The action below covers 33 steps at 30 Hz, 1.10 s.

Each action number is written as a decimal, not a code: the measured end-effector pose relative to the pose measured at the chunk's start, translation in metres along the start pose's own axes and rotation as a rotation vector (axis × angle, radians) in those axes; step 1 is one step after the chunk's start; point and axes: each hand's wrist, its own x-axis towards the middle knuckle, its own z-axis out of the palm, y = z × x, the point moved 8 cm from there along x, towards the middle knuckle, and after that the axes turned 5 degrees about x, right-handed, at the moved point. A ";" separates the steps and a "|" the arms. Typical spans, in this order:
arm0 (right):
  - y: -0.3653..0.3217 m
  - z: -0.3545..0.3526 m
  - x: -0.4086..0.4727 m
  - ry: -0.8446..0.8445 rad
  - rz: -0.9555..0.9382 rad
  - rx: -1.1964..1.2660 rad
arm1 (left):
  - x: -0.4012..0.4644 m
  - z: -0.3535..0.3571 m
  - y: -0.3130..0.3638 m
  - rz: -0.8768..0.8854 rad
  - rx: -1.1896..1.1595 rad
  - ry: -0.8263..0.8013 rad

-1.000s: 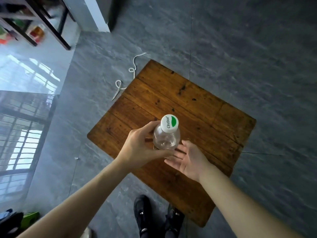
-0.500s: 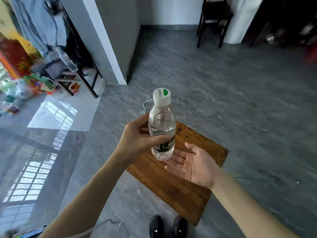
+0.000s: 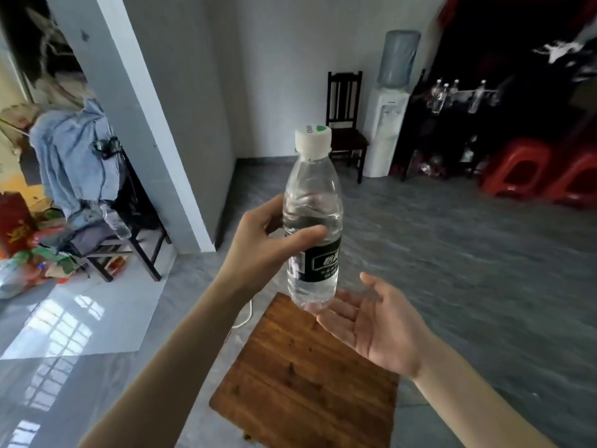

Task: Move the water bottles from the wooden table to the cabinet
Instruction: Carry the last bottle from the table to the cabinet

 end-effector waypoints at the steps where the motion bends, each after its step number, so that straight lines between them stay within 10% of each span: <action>1: -0.002 0.000 -0.003 0.003 -0.015 0.014 | 0.004 0.004 0.003 0.006 -0.002 -0.008; 33: -0.258 -0.268 -0.203 0.121 -0.064 0.114 | 0.086 0.430 0.062 -0.017 0.110 -0.112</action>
